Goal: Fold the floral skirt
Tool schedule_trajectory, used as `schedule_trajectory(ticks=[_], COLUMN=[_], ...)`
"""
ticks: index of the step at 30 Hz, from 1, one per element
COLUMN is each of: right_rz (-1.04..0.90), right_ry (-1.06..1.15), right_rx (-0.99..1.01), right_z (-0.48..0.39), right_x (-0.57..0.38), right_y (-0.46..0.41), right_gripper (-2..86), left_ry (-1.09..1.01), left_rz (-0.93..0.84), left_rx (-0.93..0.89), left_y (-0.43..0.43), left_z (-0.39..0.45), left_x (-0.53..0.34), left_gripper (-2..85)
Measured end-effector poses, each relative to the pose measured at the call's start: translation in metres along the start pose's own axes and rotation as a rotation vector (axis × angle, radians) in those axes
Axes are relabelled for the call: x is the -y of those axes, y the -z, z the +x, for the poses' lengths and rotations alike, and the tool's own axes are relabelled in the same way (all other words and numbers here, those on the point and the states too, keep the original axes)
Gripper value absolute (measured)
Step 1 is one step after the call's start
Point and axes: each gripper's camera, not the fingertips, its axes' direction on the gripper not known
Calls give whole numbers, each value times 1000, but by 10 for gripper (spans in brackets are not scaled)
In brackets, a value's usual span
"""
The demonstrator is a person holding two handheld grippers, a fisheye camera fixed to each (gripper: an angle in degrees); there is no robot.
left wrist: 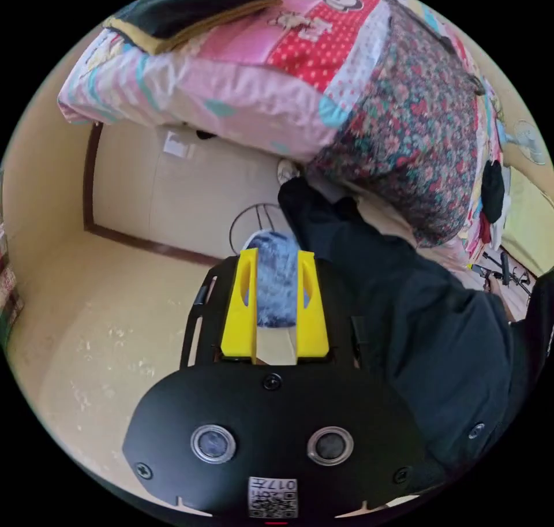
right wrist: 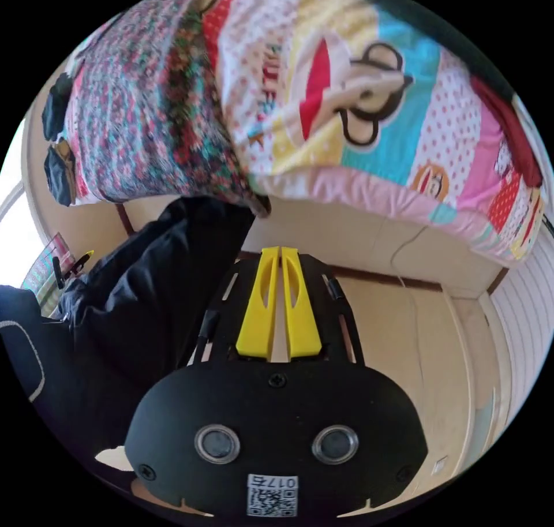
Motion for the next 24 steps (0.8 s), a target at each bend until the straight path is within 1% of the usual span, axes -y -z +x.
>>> schedule_trajectory(ticks=[1, 2, 3, 4, 5, 6, 7, 8, 9, 10, 11, 13, 16, 18, 20, 22, 24], right_rz=[62, 205, 332, 385, 480, 562, 589, 632, 686, 711, 748, 807, 880, 927, 962, 955, 911], right_ry=[46, 147, 248, 304, 421, 533, 579, 637, 659, 666, 661, 650, 580, 524, 471, 395, 317], right_rx=[4, 6, 1, 7, 29, 48, 54, 55, 60, 70, 113, 221, 364, 481, 534, 598, 675], right_z=[-8, -27, -47, -58, -79, -98, -106, -121, -132, -137, -143, -144, -133, -115, -99, -83, -66], right_x=[10, 29, 47, 57, 76, 94, 104, 124, 142, 150, 167, 185, 214, 238, 257, 285, 326], right_y=[9, 28, 44, 51, 64, 76, 81, 92, 103, 108, 119, 135, 152, 157, 155, 148, 135], right_gripper=[30, 38, 47, 52, 62, 67, 70, 71, 71, 70, 69, 69, 77, 95, 109, 125, 142], left_ry=[-93, -149, -265, -378, -435, -549, -655, -689, -740, -789, -811, -870, -882, -818, -779, -801, -828], left_rz=[82, 122, 200, 284, 326, 406, 469, 502, 572, 640, 669, 730, 712, 667, 652, 686, 678], left_rx=[-14, -20, -29, -35, -37, -39, -32, -22, -7, 13, 33, 136, 236, 265, 293, 388, 472], left_y=[7, 11, 18, 26, 30, 37, 42, 45, 50, 55, 56, 54, 39, 26, 12, -8, -26], left_z=[23, 37, 69, 102, 120, 155, 188, 203, 231, 258, 270, 316, 353, 361, 364, 367, 369], left_x=[33, 50, 83, 113, 128, 155, 179, 191, 212, 231, 240, 281, 338, 373, 397, 418, 436], left_gripper=[101, 101, 101, 101, 100, 100, 98, 98, 98, 98, 99, 107, 113, 119, 123, 119, 120])
